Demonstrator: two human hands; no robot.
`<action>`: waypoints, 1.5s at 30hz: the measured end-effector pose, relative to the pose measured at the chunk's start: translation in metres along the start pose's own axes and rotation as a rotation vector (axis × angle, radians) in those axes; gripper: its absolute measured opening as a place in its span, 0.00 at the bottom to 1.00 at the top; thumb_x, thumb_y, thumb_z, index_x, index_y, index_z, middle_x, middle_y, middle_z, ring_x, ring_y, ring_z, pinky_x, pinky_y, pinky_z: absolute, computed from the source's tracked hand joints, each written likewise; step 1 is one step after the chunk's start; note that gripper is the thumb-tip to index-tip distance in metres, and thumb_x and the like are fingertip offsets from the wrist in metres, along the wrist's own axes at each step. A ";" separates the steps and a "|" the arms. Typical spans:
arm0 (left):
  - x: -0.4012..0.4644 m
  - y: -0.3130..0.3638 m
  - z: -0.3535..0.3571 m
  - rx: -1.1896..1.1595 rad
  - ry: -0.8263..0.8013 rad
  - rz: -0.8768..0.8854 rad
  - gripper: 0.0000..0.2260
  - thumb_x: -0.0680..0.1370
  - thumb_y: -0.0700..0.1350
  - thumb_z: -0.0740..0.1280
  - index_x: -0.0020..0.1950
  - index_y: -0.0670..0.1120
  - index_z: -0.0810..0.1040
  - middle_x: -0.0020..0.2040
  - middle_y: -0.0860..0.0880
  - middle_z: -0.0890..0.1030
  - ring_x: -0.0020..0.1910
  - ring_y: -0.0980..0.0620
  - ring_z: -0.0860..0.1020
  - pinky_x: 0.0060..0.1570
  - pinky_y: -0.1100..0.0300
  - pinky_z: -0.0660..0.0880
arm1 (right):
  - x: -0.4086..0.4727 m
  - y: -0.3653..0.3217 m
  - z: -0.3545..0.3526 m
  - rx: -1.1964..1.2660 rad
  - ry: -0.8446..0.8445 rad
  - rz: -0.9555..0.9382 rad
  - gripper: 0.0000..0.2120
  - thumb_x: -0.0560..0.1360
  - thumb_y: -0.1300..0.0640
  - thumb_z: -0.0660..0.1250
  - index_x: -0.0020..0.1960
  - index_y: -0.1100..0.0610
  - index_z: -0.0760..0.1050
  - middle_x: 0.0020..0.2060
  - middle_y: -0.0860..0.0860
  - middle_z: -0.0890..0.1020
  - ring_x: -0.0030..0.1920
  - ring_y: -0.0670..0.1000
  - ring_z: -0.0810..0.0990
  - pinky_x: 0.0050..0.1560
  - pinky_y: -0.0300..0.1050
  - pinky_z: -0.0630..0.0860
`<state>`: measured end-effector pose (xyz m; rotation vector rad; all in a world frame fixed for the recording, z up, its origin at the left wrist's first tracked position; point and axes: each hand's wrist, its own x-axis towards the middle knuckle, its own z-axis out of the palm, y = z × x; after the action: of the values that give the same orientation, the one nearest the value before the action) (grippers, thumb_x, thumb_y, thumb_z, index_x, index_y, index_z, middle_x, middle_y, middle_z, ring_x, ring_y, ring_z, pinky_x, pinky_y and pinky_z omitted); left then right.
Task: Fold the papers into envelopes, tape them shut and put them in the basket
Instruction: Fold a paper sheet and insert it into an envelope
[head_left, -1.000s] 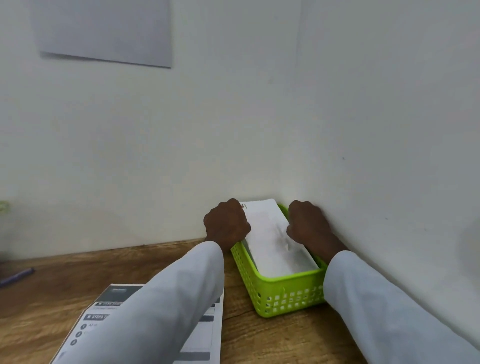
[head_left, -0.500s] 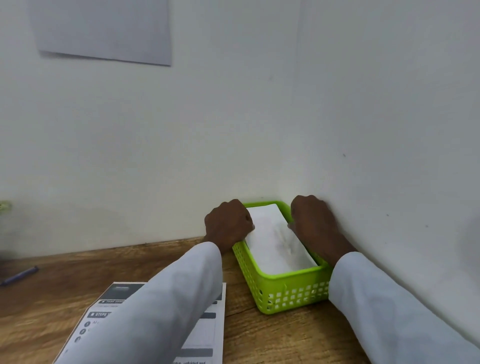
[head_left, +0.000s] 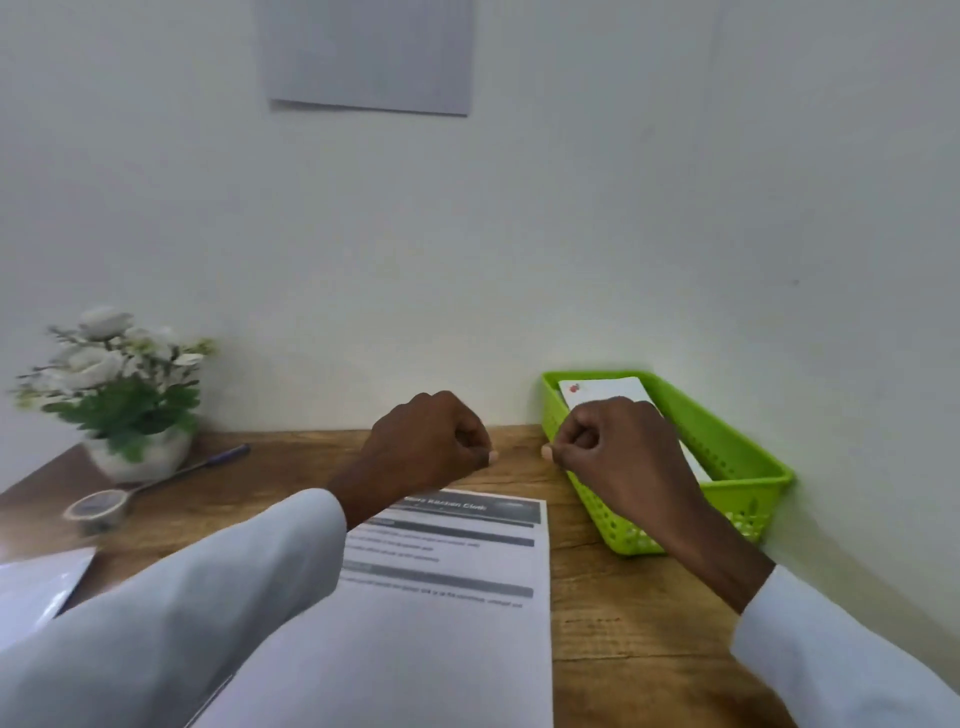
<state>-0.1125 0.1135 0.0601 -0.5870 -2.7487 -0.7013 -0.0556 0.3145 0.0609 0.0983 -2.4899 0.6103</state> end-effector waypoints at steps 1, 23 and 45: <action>-0.012 -0.010 -0.003 0.026 -0.007 -0.007 0.07 0.71 0.58 0.74 0.40 0.55 0.85 0.39 0.57 0.85 0.40 0.58 0.81 0.39 0.62 0.74 | -0.009 -0.005 0.004 -0.022 0.002 -0.024 0.09 0.68 0.47 0.75 0.34 0.50 0.80 0.26 0.42 0.77 0.31 0.41 0.76 0.31 0.37 0.64; -0.114 -0.119 -0.005 -0.710 0.207 -0.484 0.36 0.65 0.40 0.81 0.69 0.49 0.70 0.53 0.49 0.76 0.49 0.52 0.77 0.42 0.60 0.74 | -0.058 -0.030 0.069 0.707 -0.342 0.399 0.28 0.66 0.66 0.78 0.62 0.53 0.73 0.38 0.52 0.84 0.34 0.45 0.82 0.36 0.37 0.79; -0.112 -0.133 -0.005 -1.336 0.266 -0.429 0.27 0.70 0.35 0.73 0.68 0.45 0.71 0.53 0.41 0.86 0.50 0.39 0.85 0.46 0.47 0.83 | -0.020 -0.009 0.101 1.304 -0.592 0.376 0.17 0.70 0.63 0.74 0.59 0.62 0.81 0.55 0.60 0.85 0.54 0.60 0.85 0.46 0.46 0.83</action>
<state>-0.0704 -0.0322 -0.0261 -0.0381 -1.8087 -2.4785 -0.0884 0.2598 -0.0204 0.3300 -2.1334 2.5562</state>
